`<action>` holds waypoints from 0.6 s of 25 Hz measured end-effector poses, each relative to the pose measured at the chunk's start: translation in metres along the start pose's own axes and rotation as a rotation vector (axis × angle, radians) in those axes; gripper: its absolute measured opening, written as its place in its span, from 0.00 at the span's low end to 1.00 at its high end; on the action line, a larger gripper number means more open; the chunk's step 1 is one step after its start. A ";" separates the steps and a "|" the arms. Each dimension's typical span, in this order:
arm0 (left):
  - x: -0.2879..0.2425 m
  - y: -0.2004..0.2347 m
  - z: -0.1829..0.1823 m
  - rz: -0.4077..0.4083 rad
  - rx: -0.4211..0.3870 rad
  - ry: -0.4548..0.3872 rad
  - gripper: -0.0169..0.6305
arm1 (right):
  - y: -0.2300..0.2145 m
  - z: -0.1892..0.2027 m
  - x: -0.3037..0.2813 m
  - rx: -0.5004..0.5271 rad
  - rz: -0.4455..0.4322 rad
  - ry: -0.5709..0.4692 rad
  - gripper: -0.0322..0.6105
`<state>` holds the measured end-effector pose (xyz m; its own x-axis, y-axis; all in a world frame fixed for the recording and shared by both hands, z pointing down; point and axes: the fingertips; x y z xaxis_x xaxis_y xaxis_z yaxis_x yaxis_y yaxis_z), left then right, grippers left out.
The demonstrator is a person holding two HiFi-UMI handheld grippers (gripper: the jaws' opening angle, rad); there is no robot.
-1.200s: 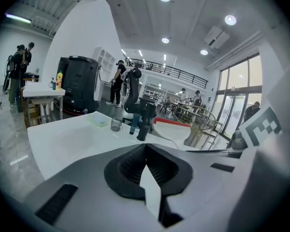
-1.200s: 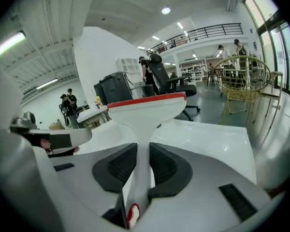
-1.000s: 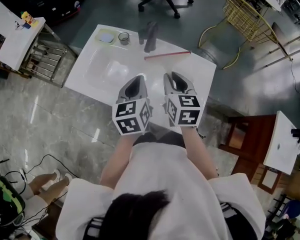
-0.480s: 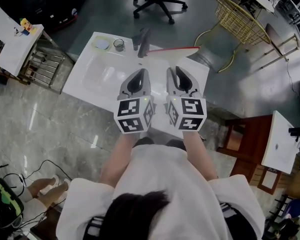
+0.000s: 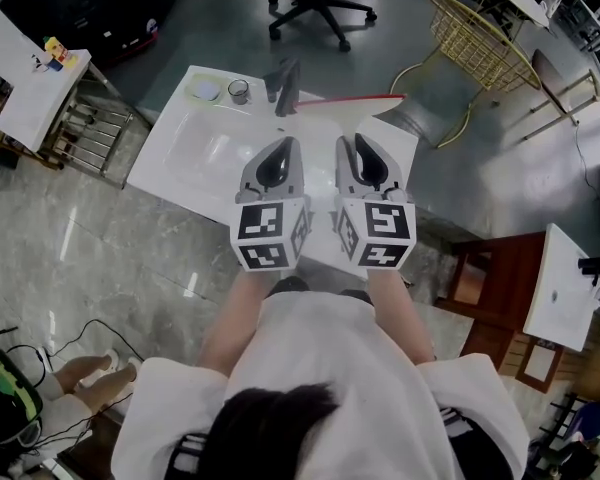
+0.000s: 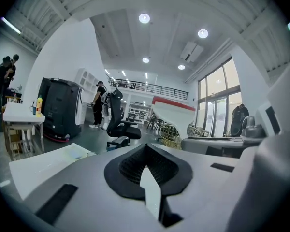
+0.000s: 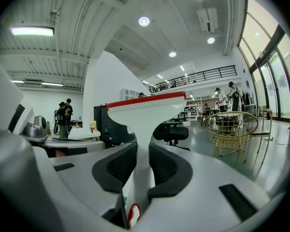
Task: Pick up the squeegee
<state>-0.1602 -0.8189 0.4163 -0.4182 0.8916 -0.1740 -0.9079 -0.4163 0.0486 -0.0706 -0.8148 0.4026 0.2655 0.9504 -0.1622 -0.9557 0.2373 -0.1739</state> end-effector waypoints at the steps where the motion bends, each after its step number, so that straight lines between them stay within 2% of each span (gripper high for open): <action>1: 0.001 -0.001 -0.002 0.008 -0.007 -0.005 0.06 | 0.001 0.000 0.001 0.002 0.001 -0.001 0.20; 8: 0.003 0.000 -0.008 0.038 -0.013 -0.026 0.06 | 0.009 -0.004 0.000 0.017 0.003 -0.012 0.20; 15: 0.003 -0.017 -0.012 0.061 -0.026 -0.038 0.06 | -0.002 -0.007 0.012 0.016 0.026 -0.029 0.20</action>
<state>-0.1456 -0.8116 0.4028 -0.4741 0.8703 -0.1337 -0.8798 -0.4743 0.0321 -0.0651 -0.8052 0.3944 0.2372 0.9615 -0.1384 -0.9641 0.2156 -0.1550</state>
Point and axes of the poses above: the fingertips, and each gripper's own axes: x backward along the fingers, y to its left, z out of its underside, and after that the axes turned 9 degrees about -x, right-handed
